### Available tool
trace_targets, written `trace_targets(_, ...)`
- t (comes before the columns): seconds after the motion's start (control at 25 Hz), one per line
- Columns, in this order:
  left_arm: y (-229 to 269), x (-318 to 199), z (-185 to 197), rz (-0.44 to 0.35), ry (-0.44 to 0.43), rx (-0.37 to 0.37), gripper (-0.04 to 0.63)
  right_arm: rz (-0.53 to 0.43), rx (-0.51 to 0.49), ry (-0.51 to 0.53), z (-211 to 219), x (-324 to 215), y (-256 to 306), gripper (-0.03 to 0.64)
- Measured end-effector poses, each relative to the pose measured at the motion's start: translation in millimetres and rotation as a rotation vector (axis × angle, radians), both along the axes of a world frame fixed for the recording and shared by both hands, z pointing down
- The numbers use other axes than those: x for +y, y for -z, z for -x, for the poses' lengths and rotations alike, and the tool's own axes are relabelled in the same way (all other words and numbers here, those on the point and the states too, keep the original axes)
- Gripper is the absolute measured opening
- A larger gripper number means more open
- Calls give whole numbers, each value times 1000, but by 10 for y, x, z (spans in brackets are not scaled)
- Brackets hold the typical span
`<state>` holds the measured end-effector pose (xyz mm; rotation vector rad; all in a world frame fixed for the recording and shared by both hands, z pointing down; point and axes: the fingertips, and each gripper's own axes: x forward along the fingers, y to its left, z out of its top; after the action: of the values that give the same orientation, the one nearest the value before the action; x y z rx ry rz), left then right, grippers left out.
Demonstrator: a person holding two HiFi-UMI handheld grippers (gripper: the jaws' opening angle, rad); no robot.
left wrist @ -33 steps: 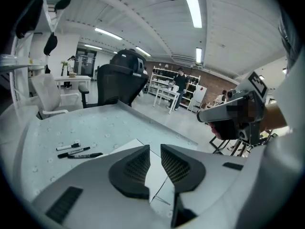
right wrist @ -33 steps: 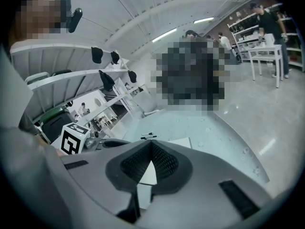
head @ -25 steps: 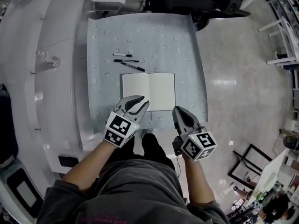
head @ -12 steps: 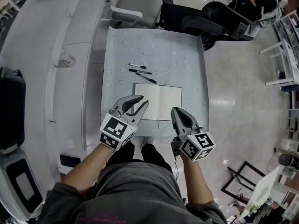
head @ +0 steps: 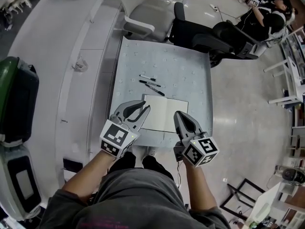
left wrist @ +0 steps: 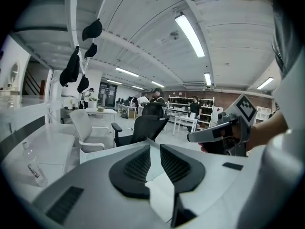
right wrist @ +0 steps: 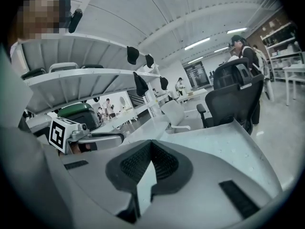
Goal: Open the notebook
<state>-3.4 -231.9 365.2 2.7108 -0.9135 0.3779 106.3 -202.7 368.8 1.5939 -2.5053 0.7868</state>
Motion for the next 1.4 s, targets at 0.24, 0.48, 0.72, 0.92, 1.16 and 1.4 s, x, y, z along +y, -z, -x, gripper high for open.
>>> trace_targets(0.24,160,24,181,-13,46,27,61,-32,0,26,113,-58,143,3)
trace_targets(0.48,264,25,294,-25,76,36,55,-59,0,49,171,-118,273,3)
trace_targets(0.72,367,5,349,-47,92,34,48,-96,15,69,207,-172,415,3)
trace_targets(0.92,422,-10,374,-60,106,30,32,-111,9,81,228,-209,480,3)
trace_targets(1.16,479,-30,409,-76,119,29,15,-125,8,93,258,-249,529,3)
trace_targets(1.4,531,-46,410,-86,125,29,2,-135,1,105,268,-274,554,3)
